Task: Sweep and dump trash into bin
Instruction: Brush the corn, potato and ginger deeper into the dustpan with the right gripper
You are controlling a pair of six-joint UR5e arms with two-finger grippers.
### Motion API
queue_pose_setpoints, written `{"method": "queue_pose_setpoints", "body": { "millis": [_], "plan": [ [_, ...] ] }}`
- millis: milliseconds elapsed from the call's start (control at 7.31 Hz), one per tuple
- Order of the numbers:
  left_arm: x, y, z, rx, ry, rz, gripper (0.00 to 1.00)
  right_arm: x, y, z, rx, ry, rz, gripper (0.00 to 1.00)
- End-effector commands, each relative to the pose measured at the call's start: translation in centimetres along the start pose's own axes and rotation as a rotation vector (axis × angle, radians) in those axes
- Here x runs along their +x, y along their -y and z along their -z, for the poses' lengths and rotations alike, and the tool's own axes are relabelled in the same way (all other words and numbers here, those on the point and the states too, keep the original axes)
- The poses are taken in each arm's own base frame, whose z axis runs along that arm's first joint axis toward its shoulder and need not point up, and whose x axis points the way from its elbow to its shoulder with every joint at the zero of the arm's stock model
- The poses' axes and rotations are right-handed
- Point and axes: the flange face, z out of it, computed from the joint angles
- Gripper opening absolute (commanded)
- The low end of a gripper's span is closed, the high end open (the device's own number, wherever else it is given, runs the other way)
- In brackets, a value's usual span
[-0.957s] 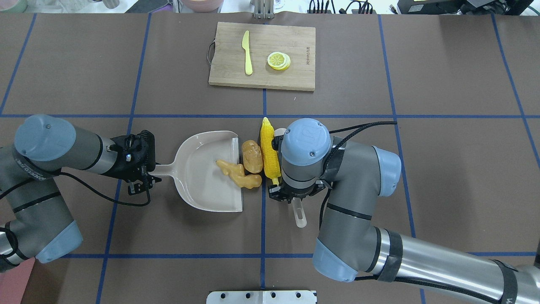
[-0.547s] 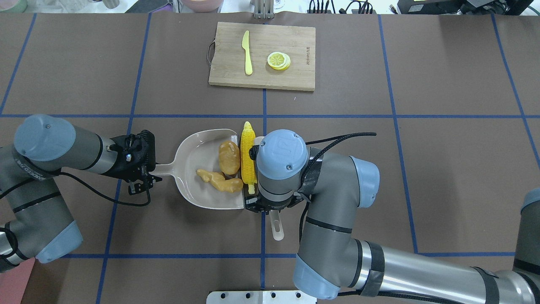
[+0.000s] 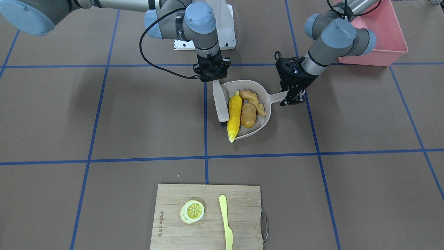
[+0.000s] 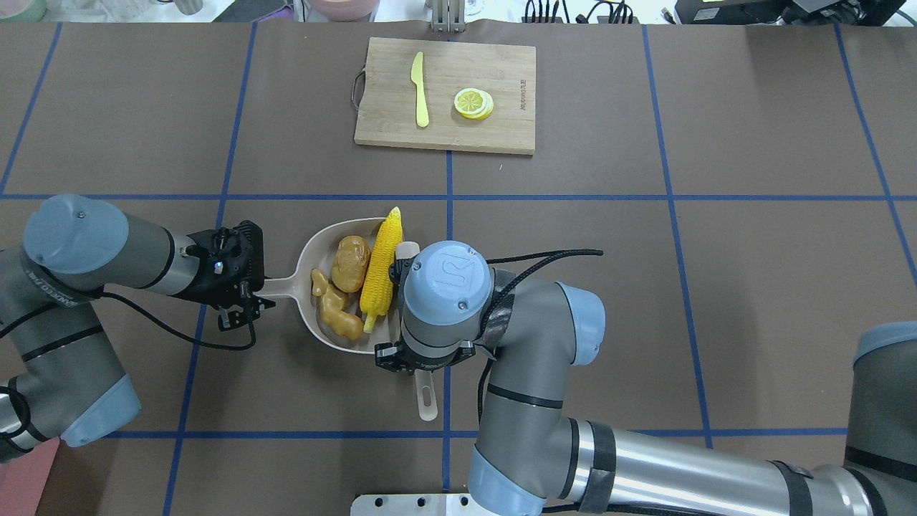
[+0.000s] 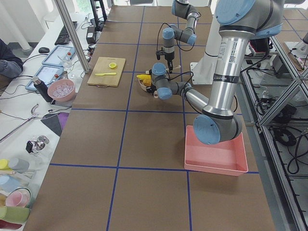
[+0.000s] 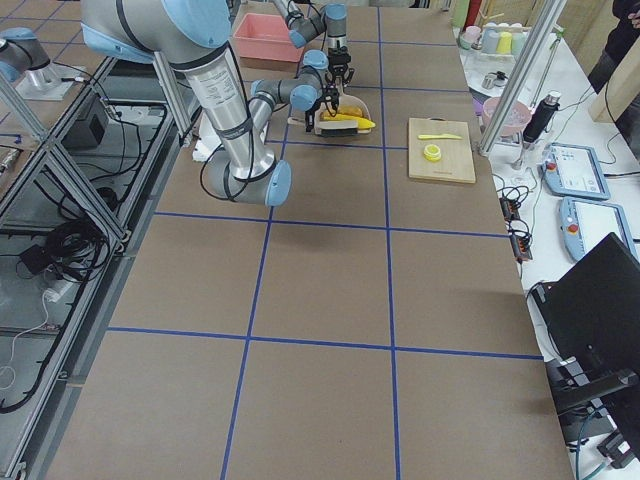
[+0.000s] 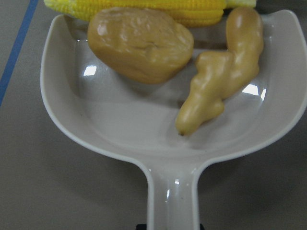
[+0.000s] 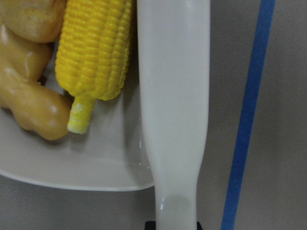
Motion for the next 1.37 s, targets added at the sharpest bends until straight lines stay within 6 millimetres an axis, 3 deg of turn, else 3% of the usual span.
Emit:
{"method": "queue_pose_setpoints", "body": {
  "millis": [0, 547, 820, 957, 1230],
  "plan": [
    [0.0, 0.0, 0.1, 0.001, 0.001, 0.000, 0.00, -1.5, -0.4, 0.8, 0.016, 0.075, -0.008, 0.00],
    [0.0, 0.1, 0.1, 0.002, 0.001, 0.001, 0.00, -2.2, -1.0, 0.6, 0.025, 0.138, -0.002, 0.00],
    [0.1, 0.3, 0.3, 0.015, 0.002, 0.000, 0.00, -1.1, -1.1, 0.0, 0.006, 0.117, 0.000, 0.00],
    [0.1, 0.4, 0.4, 0.020, 0.003, -0.003, 0.00, 0.4, -1.2, -0.2, 0.003, 0.100, -0.009, 0.00],
    [0.2, 0.8, 0.9, 0.055, 0.010, -0.013, 0.00, 1.9, -2.3, 1.9, -0.017, 0.044, 0.006, 0.00]
  ]
}}
